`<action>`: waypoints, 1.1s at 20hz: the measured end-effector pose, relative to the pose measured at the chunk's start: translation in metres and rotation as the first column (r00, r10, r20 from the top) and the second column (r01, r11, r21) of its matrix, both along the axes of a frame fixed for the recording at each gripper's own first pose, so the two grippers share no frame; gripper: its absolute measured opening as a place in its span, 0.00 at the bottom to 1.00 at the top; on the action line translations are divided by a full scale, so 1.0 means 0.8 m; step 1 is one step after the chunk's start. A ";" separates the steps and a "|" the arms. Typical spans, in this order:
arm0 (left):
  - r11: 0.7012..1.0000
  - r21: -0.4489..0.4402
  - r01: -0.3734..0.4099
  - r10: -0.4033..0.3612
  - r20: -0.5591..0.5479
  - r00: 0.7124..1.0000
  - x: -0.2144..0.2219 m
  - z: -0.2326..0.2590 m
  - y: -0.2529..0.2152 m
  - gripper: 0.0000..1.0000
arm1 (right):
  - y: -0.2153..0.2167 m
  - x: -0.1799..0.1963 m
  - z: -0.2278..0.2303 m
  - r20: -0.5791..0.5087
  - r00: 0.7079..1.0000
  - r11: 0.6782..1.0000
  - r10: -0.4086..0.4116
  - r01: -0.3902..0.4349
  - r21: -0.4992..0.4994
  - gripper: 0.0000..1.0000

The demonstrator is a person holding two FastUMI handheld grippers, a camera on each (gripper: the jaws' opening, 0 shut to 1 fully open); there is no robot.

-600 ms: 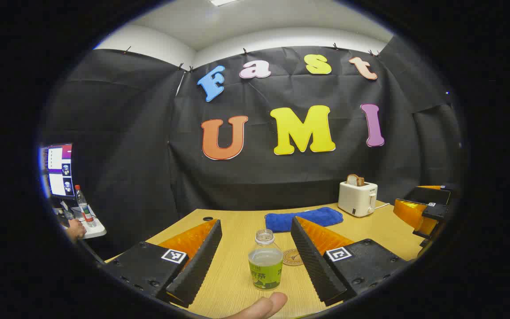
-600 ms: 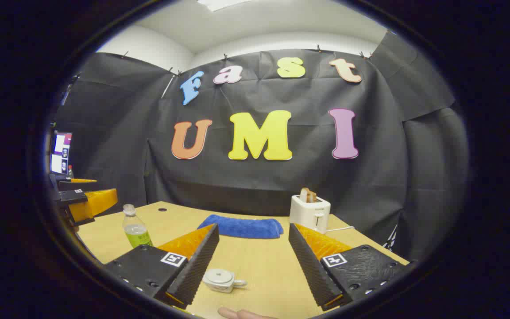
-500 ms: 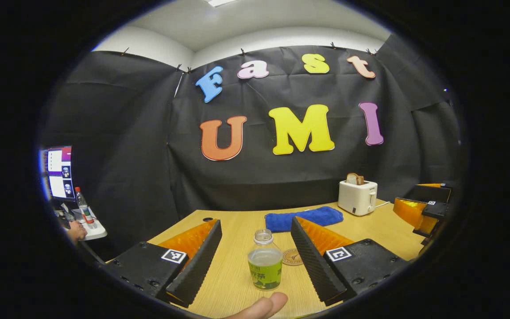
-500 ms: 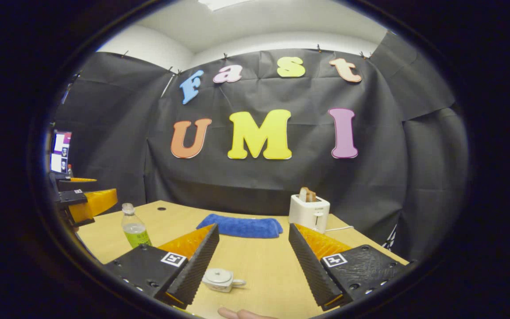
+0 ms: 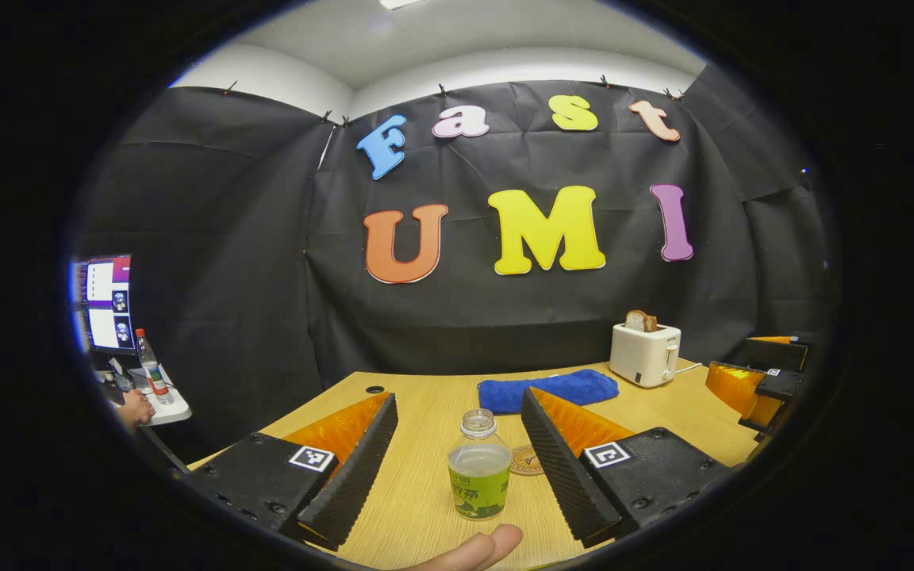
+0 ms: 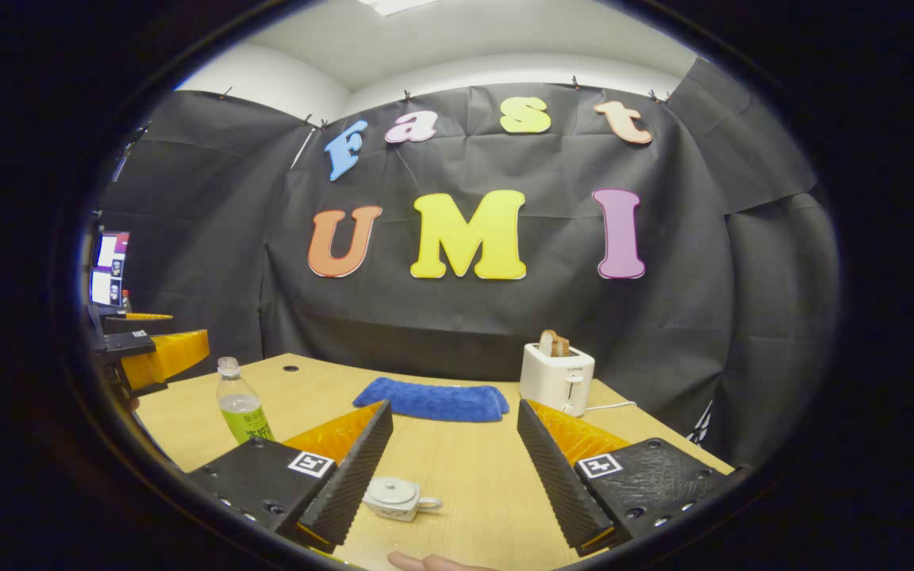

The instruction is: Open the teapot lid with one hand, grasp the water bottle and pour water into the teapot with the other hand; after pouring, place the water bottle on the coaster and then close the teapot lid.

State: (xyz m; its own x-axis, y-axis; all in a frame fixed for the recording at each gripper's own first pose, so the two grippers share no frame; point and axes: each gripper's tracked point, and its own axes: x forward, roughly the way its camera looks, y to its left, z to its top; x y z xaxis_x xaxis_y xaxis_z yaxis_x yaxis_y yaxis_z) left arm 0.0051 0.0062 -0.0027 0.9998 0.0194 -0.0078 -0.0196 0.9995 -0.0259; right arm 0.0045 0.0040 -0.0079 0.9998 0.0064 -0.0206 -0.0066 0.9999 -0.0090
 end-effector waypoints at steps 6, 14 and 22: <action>1.000 -0.003 0.000 0.000 -0.018 1.000 0.002 -0.008 0.001 0.98 | 0.017 0.013 -0.015 -0.014 0.999 0.999 0.037 -0.036 0.007 0.95; 1.000 -0.011 0.000 0.000 -0.017 1.000 0.005 -0.007 0.004 0.98 | 0.054 0.067 -0.094 -0.118 0.986 0.993 0.116 -0.112 0.045 0.97; 1.000 -0.029 -0.005 0.004 -0.030 1.000 0.009 -0.013 0.011 0.98 | 0.079 0.086 -0.156 -0.206 0.960 0.982 0.188 -0.186 0.031 0.79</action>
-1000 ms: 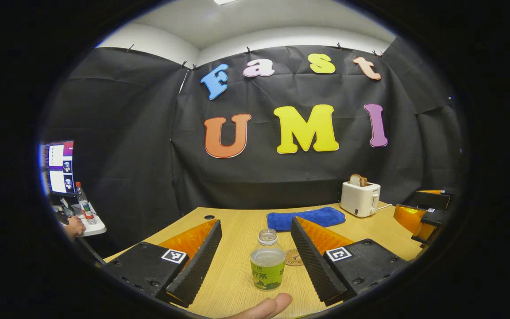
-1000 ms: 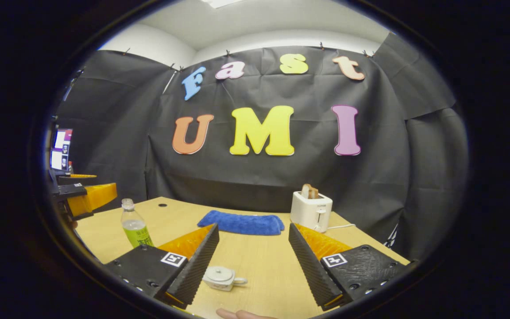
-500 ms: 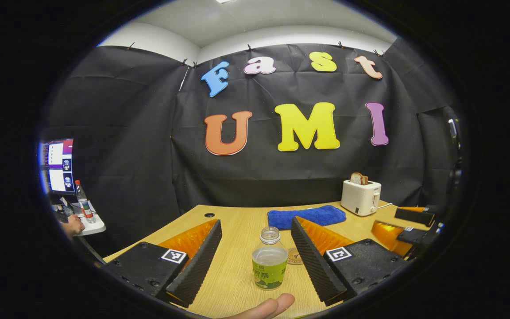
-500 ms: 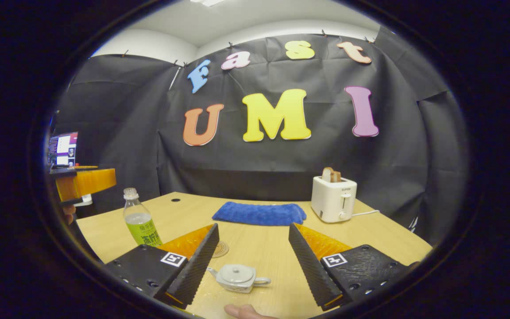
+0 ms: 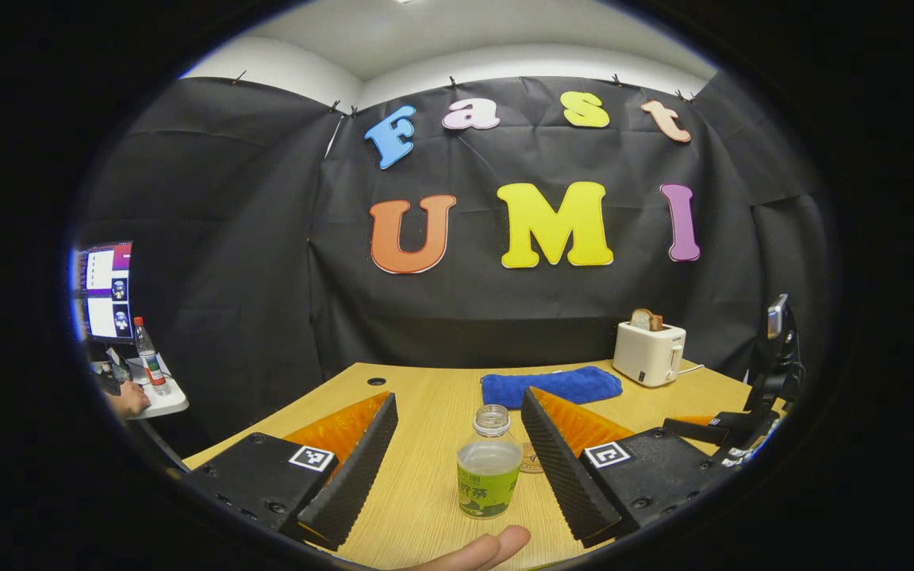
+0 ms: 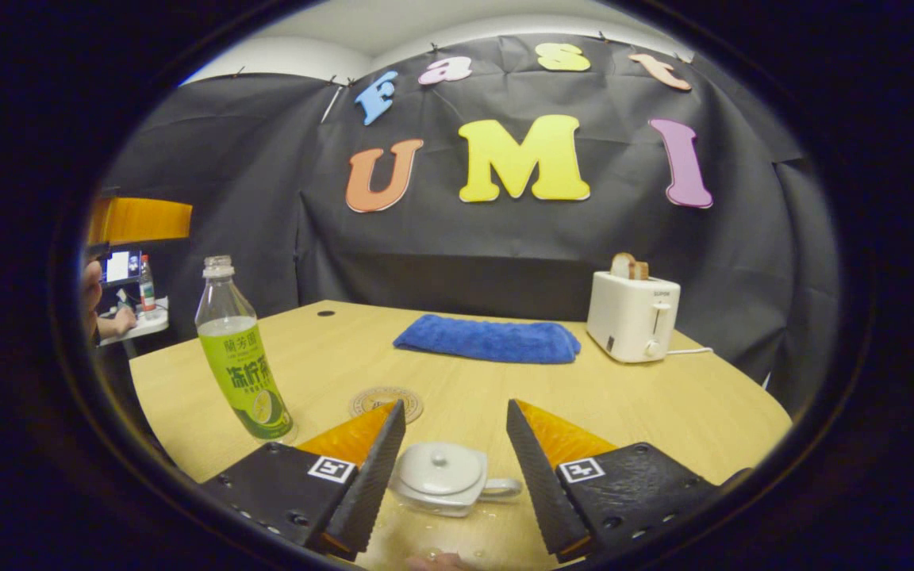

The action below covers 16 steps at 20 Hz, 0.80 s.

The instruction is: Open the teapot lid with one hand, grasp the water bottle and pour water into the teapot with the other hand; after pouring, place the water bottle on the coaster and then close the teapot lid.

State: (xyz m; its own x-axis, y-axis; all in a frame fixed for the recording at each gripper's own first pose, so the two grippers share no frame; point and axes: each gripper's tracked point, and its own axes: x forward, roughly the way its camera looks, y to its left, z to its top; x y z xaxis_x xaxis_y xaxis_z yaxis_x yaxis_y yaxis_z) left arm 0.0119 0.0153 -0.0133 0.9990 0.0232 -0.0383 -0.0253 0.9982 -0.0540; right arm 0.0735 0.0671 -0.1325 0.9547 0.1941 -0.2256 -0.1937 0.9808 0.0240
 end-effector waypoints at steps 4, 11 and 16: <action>1.000 0.002 0.001 -0.001 -0.003 1.000 0.002 -0.001 0.000 0.98 | 0.010 0.003 -0.013 -0.030 0.999 0.999 0.043 -0.043 0.023 0.58; 1.000 0.002 0.006 -0.006 -0.012 1.000 0.005 -0.005 -0.001 0.98 | 0.017 0.001 -0.021 -0.029 0.995 0.995 0.096 -0.095 0.007 0.12; 0.999 -0.004 0.042 -0.042 -0.005 0.999 0.005 -0.007 -0.011 0.98 | 0.016 -0.005 -0.017 -0.030 0.996 0.995 0.088 -0.086 0.043 0.10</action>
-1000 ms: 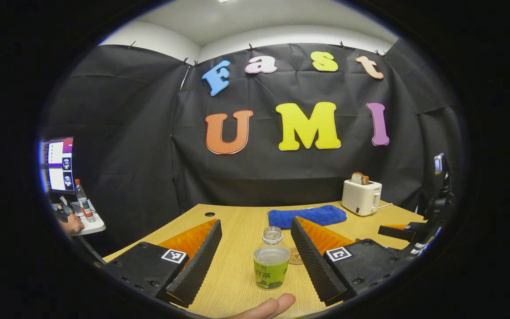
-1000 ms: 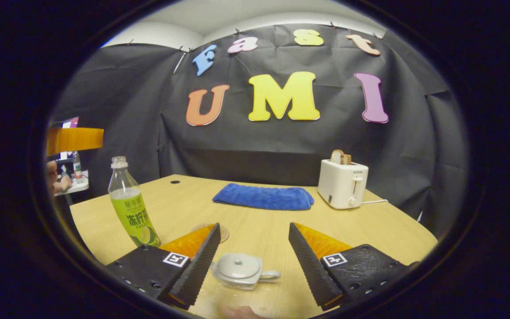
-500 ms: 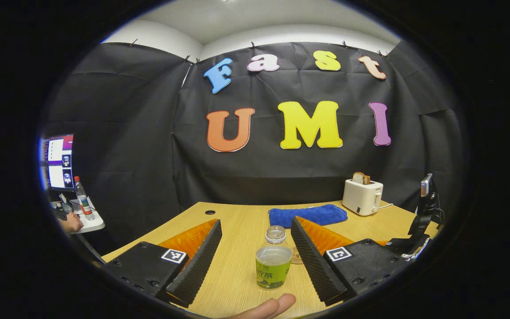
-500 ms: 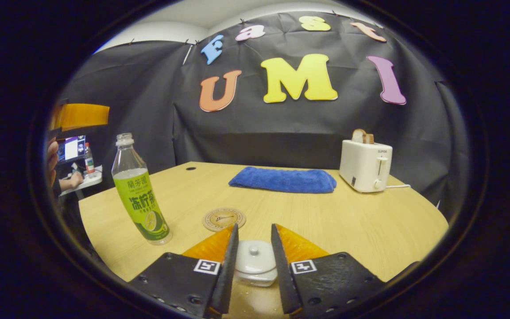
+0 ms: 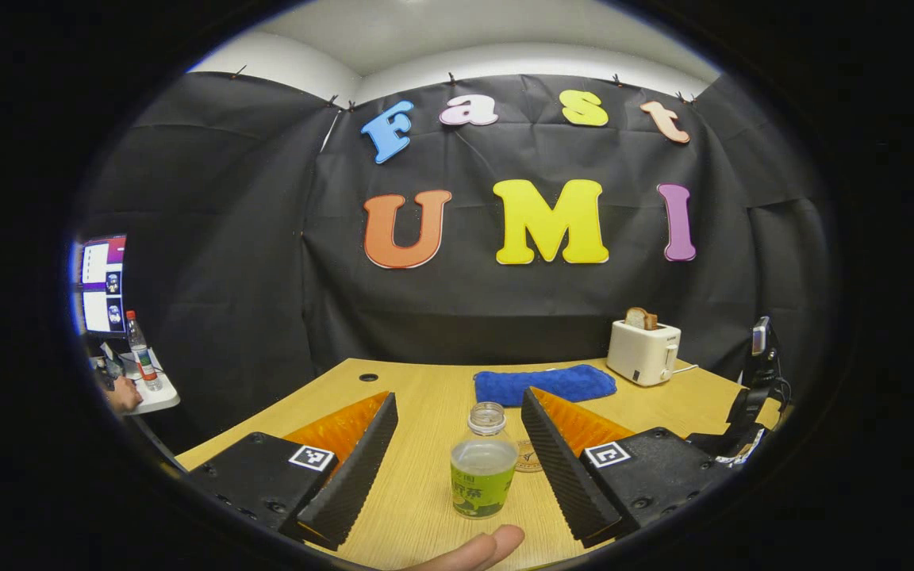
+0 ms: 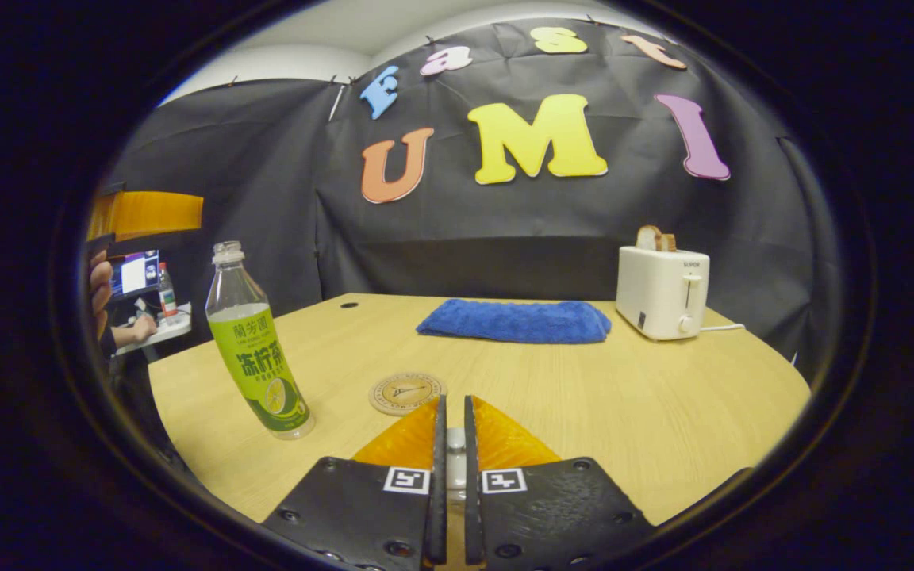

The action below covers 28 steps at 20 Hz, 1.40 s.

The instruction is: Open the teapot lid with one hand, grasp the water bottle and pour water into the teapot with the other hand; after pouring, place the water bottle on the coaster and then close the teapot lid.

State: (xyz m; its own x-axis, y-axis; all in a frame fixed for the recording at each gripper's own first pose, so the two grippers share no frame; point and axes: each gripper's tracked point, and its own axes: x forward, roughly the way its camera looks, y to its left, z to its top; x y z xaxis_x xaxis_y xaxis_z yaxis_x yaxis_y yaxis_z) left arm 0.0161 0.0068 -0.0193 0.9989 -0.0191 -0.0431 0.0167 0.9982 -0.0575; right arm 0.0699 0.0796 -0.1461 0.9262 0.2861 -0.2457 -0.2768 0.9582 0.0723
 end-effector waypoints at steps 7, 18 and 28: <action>0.999 -0.020 0.046 -0.046 -0.006 0.999 0.001 -0.025 -0.008 0.98 | -0.004 -0.003 0.031 0.075 0.997 1.000 0.010 -0.011 0.005 0.00; 0.986 -0.024 0.165 -0.164 0.035 0.986 0.012 -0.085 -0.037 0.98 | -0.092 -0.036 0.136 0.193 0.977 0.994 -0.094 0.082 0.069 0.00; 0.987 -0.009 0.160 -0.160 0.018 0.987 0.047 -0.137 -0.039 0.99 | -0.117 -0.041 0.142 0.183 0.975 0.991 -0.123 0.110 0.080 0.00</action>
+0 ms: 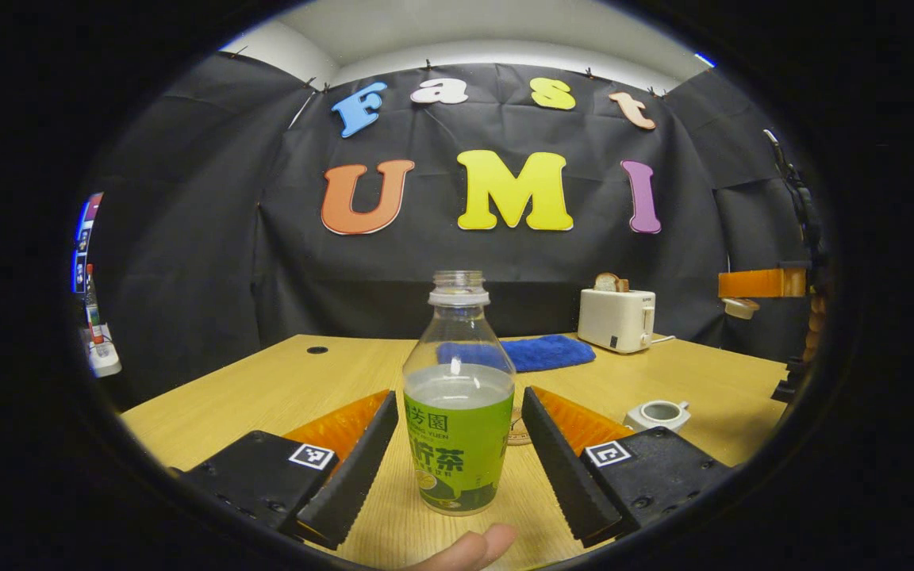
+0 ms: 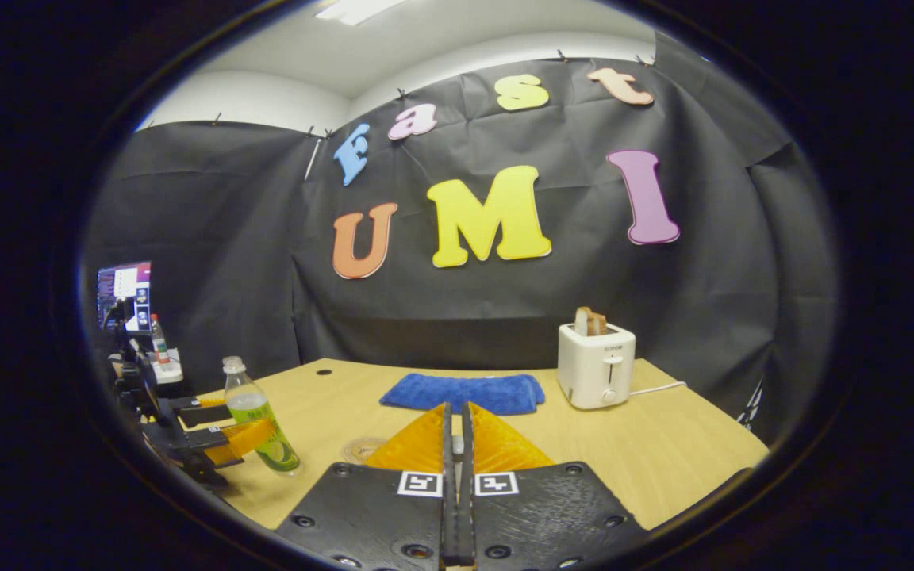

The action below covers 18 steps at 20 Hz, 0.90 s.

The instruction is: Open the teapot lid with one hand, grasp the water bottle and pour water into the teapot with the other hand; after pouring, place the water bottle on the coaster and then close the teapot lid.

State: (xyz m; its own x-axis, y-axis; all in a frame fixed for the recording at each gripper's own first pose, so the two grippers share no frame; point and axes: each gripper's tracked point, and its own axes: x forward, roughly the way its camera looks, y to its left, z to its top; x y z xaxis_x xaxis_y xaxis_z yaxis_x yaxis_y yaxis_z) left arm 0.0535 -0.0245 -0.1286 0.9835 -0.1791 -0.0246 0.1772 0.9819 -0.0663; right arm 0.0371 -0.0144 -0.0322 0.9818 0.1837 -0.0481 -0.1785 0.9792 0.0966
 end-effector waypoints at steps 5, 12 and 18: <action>1.000 -0.028 -0.008 0.008 -0.002 1.000 0.005 -0.010 0.000 0.98 | -0.004 0.002 -0.001 -0.008 1.000 1.000 -0.005 0.005 0.003 0.00; 1.000 0.016 -0.009 0.009 0.012 1.000 0.006 -0.011 -0.003 0.79 | -0.011 0.005 -0.006 -0.023 1.000 1.000 -0.014 0.014 0.007 0.00; 0.985 0.142 -0.101 0.099 0.020 0.995 0.003 0.007 0.019 0.78 | -0.021 0.003 -0.003 -0.017 1.000 1.000 -0.024 0.025 0.005 0.00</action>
